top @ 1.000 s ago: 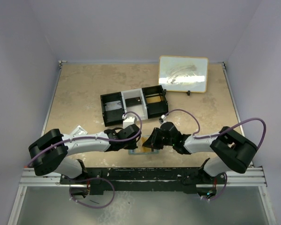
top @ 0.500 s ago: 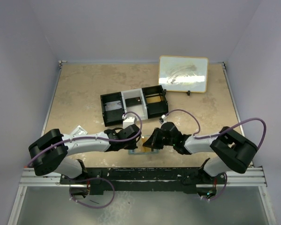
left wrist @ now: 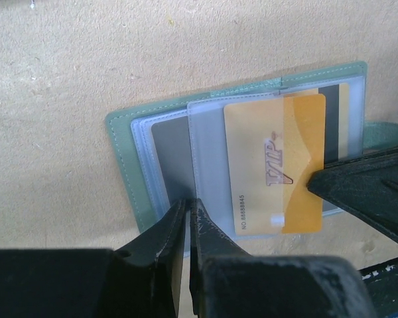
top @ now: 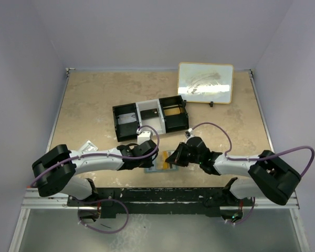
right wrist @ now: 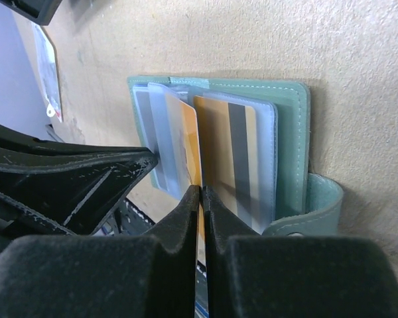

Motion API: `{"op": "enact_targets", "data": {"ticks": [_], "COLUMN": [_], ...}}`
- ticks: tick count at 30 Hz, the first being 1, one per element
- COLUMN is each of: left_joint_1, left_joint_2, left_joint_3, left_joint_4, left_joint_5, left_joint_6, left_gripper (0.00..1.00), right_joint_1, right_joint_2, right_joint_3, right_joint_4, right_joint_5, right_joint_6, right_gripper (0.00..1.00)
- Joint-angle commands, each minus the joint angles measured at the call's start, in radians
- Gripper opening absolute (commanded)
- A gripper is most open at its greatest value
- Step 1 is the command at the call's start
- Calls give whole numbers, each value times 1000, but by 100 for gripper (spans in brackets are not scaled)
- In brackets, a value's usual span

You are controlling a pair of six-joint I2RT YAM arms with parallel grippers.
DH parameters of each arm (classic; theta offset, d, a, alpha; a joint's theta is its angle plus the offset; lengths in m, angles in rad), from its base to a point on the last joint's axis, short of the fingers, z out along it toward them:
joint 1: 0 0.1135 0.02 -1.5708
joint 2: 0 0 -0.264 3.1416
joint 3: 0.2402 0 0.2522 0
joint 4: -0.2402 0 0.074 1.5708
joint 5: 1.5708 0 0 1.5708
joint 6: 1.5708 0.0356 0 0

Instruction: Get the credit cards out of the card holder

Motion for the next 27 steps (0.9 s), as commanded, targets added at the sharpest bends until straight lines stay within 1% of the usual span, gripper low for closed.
{"op": "enact_targets", "data": {"ticks": [1,3,6,10,13,16,20,22,27], "left_joint_1": [-6,-7,-7,-7,-7,-7,-9,-9,-9], "left_joint_2": [-31,-62,-109,-146,-127,-74,-17,4,42], "left_joint_3": [20,27,37,47,44,21,10,11,13], "left_joint_4": [-41,-46,-45,-22,12,71,84,74,26], "left_joint_5": [-37,-46,-53,-40,-7,28,27,20,3], "left_joint_6": [1,-5,-12,-6,8,-1,-28,-27,-25], "left_gripper": [6,10,16,23,25,25,22,16,6], "right_joint_1": [-5,-5,-5,-4,-4,-4,-5,-5,-5], "right_joint_2": [7,32,92,175,200,205,194,182,158], "right_joint_3": [-9,-3,33,76,66,60,46,38,28], "right_joint_4": [29,65,98,136,169,170,150,148,148], "right_joint_5": [1,-35,-85,-108,-126,-135,-133,-130,-121], "right_joint_6": [-20,-35,-99,-129,-114,-109,-95,-83,-83], "right_gripper": [6,6,6,5,5,5,5,6,8]}}
